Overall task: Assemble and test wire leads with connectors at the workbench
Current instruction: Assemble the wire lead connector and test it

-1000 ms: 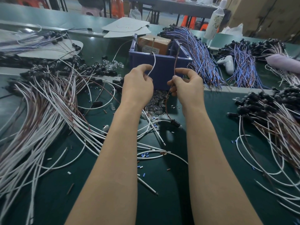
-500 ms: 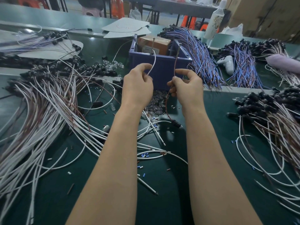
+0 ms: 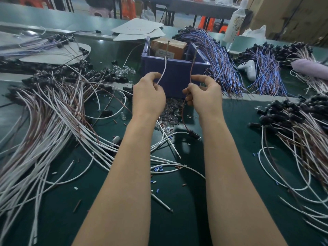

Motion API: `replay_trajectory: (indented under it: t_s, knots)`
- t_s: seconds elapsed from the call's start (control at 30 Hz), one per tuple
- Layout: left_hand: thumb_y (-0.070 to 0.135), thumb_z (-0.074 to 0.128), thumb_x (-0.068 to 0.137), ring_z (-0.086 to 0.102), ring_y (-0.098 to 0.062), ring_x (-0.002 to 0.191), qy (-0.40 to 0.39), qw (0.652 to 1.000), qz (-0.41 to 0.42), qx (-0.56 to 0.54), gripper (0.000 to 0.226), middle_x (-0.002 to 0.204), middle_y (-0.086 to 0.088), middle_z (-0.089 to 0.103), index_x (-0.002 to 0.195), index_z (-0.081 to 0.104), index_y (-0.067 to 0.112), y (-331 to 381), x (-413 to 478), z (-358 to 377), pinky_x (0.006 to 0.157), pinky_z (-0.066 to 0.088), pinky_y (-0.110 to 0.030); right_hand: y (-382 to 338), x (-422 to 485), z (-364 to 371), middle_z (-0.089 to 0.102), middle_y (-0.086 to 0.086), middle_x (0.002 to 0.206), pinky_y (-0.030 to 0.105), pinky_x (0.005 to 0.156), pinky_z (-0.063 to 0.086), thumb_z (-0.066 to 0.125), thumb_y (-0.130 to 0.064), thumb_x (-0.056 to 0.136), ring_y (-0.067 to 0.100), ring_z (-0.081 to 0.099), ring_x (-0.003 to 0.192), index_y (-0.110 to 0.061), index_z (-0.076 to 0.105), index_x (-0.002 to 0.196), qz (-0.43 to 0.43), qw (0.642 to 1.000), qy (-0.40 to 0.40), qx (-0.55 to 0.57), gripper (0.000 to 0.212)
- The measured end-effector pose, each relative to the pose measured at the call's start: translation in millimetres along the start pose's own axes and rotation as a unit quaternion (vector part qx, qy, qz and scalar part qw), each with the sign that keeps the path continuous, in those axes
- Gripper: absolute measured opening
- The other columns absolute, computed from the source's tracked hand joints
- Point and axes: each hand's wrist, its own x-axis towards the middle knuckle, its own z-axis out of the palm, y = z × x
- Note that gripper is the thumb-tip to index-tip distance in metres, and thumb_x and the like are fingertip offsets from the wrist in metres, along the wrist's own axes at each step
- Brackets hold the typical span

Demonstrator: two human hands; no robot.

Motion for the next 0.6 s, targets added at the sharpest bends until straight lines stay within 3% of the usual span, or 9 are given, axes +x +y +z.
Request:
replay_trajectory:
  t_s: [0.13,0.27,0.37,0.4,0.47,0.53,0.6]
  knots:
    - [0.005,0.040,0.093,0.060,-0.022,0.103,-0.001,1.000,-0.009,0.004,0.038,0.112,-0.009,0.067,0.125,0.057,0.014,-1,2,0,0.085,0.043,-0.025,-1,0,0,0.065,0.001,0.067,0.019,0.049,0.043,0.050,-0.003,0.090,0.003,0.051,0.043,-0.015,0.057,0.102,0.003,1.000,0.000,0.001,0.019]
    - [0.011,0.046,0.092,0.043,-0.027,0.123,0.046,0.995,0.011,0.089,0.041,0.135,-0.011,0.046,0.132,0.052,0.014,3,1,-1,0.105,0.034,-0.033,-7,-2,-4,0.066,0.006,0.073,0.017,0.049,0.048,0.048,-0.001,0.092,0.006,0.056,0.045,-0.014,0.056,0.090,0.045,0.996,-0.073,0.019,0.016]
    - [0.015,0.051,0.092,0.046,-0.021,0.116,0.112,0.987,0.101,0.062,0.031,0.127,-0.007,0.049,0.122,0.058,0.013,18,-2,-10,0.101,0.037,-0.028,-10,-1,-19,0.064,0.006,0.077,0.018,0.051,0.053,0.051,-0.001,0.091,0.008,0.058,0.050,-0.015,0.063,0.084,0.069,0.977,-0.163,-0.117,0.020]
    - [0.016,0.053,0.092,0.053,-0.017,0.105,0.082,0.986,0.143,0.033,0.024,0.117,-0.005,0.056,0.114,0.062,0.013,24,-3,-14,0.095,0.043,-0.028,-11,1,-26,0.062,0.003,0.073,0.019,0.052,0.054,0.053,-0.002,0.090,0.008,0.056,0.051,-0.016,0.065,0.082,0.067,0.964,-0.168,-0.196,0.020]
    - [0.021,0.059,0.089,0.060,-0.012,0.085,-0.102,0.974,0.199,0.026,0.013,0.096,0.000,0.066,0.097,0.067,0.014,36,-8,-16,0.084,0.049,-0.030,-12,4,-36,0.058,0.001,0.065,0.019,0.049,0.050,0.055,-0.003,0.087,0.009,0.051,0.048,-0.015,0.065,0.078,0.064,0.951,-0.148,-0.263,0.018]
    - [0.028,0.065,0.086,0.062,-0.017,0.084,-0.330,0.913,0.191,0.149,0.018,0.091,-0.002,0.070,0.093,0.070,0.011,44,-19,-4,0.076,0.050,-0.031,-12,8,-41,0.056,0.001,0.060,0.014,0.041,0.043,0.052,-0.001,0.085,0.006,0.048,0.040,-0.013,0.064,0.077,0.070,0.967,-0.095,-0.227,0.019]
    - [0.033,0.070,0.083,0.062,-0.022,0.093,-0.448,0.836,0.155,0.277,0.027,0.101,-0.004,0.069,0.099,0.069,0.011,43,-32,16,0.071,0.050,-0.029,-13,11,-42,0.058,0.001,0.062,0.013,0.039,0.040,0.050,-0.004,0.088,0.002,0.045,0.033,-0.012,0.062,0.083,0.081,0.980,-0.045,-0.174,0.016]
